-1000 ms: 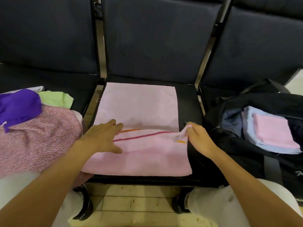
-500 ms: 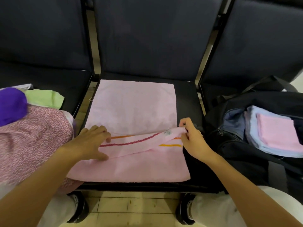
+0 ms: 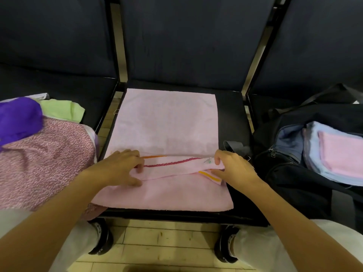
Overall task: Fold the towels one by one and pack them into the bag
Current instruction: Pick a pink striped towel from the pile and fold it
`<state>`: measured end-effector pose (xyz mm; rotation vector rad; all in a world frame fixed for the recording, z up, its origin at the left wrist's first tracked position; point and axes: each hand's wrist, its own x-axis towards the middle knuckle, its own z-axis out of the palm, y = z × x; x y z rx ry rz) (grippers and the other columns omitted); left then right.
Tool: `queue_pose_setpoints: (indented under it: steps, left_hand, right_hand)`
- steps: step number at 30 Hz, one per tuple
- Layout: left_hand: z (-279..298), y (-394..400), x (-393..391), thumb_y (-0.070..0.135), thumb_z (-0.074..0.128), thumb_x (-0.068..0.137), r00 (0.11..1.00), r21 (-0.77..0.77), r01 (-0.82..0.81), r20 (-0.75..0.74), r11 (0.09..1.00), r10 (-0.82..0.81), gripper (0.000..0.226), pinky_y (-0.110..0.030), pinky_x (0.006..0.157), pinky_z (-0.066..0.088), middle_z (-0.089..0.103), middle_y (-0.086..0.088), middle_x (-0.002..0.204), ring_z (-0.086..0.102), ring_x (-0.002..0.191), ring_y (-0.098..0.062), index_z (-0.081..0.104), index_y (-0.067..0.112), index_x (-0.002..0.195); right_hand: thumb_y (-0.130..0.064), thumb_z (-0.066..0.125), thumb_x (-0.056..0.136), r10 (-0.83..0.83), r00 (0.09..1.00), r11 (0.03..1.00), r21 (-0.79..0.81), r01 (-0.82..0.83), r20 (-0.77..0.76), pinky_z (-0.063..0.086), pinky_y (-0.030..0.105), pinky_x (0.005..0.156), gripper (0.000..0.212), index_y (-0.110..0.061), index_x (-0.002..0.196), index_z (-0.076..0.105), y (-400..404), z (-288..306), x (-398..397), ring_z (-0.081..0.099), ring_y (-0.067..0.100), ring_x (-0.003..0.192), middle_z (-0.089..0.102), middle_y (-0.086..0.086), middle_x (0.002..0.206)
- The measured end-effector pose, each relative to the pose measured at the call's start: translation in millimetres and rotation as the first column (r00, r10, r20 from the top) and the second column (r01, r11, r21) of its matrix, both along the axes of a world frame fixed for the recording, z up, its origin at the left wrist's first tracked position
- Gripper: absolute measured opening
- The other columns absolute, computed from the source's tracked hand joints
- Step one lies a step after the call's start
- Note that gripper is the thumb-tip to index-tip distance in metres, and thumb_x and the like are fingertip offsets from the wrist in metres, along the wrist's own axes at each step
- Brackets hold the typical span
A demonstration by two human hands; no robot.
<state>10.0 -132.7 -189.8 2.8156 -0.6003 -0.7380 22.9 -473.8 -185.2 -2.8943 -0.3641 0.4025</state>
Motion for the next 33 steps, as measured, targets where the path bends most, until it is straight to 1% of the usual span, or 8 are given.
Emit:
queue_pose_setpoints:
  steps: [5, 12, 15, 18, 22, 25, 30, 33]
  left_hand:
    - [1, 0, 1, 0.035, 0.064, 0.084, 1.0, 0.001, 0.001, -0.015, 1.0, -0.001, 0.021, -0.032, 0.086, 0.045, 0.046, 0.012, 0.106, 0.045, 0.1, -0.011, 0.056, 0.03, 0.103]
    - [6, -1, 0, 0.036, 0.065, 0.085, 1.0, 0.018, -0.018, -0.017, 1.0, 0.018, 0.035, -0.027, 0.082, 0.042, 0.045, 0.012, 0.111, 0.043, 0.103, -0.01, 0.048, 0.032, 0.115]
    - [7, -2, -1, 0.027, 0.064, 0.086, 0.998, -0.003, -0.053, -0.035, 0.999, 0.053, 0.039, -0.03, 0.082, 0.045, 0.044, 0.01, 0.11, 0.044, 0.102, -0.011, 0.043, 0.032, 0.118]
    - [7, -1, -3, 0.044, 0.066, 0.083, 0.998, 0.024, -0.048, -0.043, 0.999, 0.049, 0.045, -0.029, 0.082, 0.042, 0.043, 0.013, 0.109, 0.043, 0.103, -0.011, 0.041, 0.036, 0.12]
    - [6, -9, -5, 0.057, 0.062, 0.083, 0.999, 0.078, -0.049, -0.003, 0.996, 0.05, 0.046, -0.03, 0.083, 0.042, 0.043, 0.013, 0.109, 0.044, 0.101, -0.013, 0.04, 0.033, 0.116]
    - [2, -15, -6, 0.038, 0.056, 0.093, 0.992, 0.06, -0.071, 0.109, 0.996, 0.064, 0.031, -0.033, 0.083, 0.044, 0.05, 0.003, 0.115, 0.05, 0.101, -0.019, 0.043, 0.025, 0.118]
    - [8, -11, -2, 0.02, 0.047, 0.093, 0.951, 0.093, -0.166, 0.28, 0.982, 0.134, 0.021, -0.032, 0.069, 0.039, 0.058, -0.001, 0.107, 0.059, 0.097, -0.024, 0.053, 0.018, 0.113]
    - [11, -5, 2, 0.019, 0.044, 0.095, 0.91, 0.051, -0.253, 0.352, 0.966, 0.22, 0.017, -0.031, 0.064, 0.038, 0.062, -0.004, 0.103, 0.061, 0.09, -0.027, 0.054, 0.018, 0.109]
  right_hand:
    - [-0.032, 0.051, 0.101, 0.081, 0.989, 0.996, -0.049, -0.075, 0.125, 0.048, 0.032, 0.066, 0.018, -0.014, 0.099, 0.052, 6, -1, -3, 0.064, 0.025, 0.09, 0.061, 0.003, 0.103]
    - [-0.013, 0.066, 0.093, 0.093, 0.936, 0.983, 0.12, -0.141, 0.339, 0.042, 0.034, 0.073, 0.019, -0.017, 0.082, 0.051, 4, -4, 1, 0.051, 0.019, 0.079, 0.057, -0.002, 0.09]
    - [-0.015, 0.057, 0.098, -0.046, 0.974, 0.961, 0.275, -0.018, 0.223, 0.046, 0.032, 0.058, 0.023, -0.016, 0.079, 0.045, 6, 1, -1, 0.049, 0.016, 0.066, 0.057, 0.001, 0.078]
    - [-0.018, 0.054, 0.101, -0.104, 0.984, 0.941, 0.333, 0.05, 0.145, 0.028, 0.027, 0.046, 0.027, -0.014, 0.078, 0.04, 7, 3, -5, 0.034, 0.012, 0.05, 0.042, -0.001, 0.058]
    - [-0.015, 0.058, 0.099, -0.197, 0.976, 0.84, 0.529, 0.119, 0.094, 0.038, 0.034, 0.047, 0.031, -0.024, 0.077, 0.039, 9, 7, -5, 0.043, 0.016, 0.052, 0.049, 0.006, 0.063]
    - [-0.005, 0.058, 0.097, -0.293, 0.946, 0.737, 0.663, 0.133, 0.136, 0.043, 0.022, 0.053, 0.033, -0.028, 0.078, 0.042, 13, 12, -2, 0.053, 0.013, 0.062, 0.053, 0.004, 0.071]
    - [-0.007, 0.062, 0.095, -0.358, 0.934, 0.618, 0.752, 0.23, 0.01, 0.055, 0.036, 0.066, 0.011, -0.013, 0.101, 0.055, 11, 12, 3, 0.064, 0.025, 0.075, 0.064, 0.007, 0.081]
    - [-0.004, 0.066, 0.091, -0.312, 0.947, 0.637, 0.723, 0.266, -0.073, 0.057, 0.02, 0.067, 0.023, -0.018, 0.109, 0.059, 10, 13, 4, 0.068, 0.011, 0.08, 0.068, -0.002, 0.086]
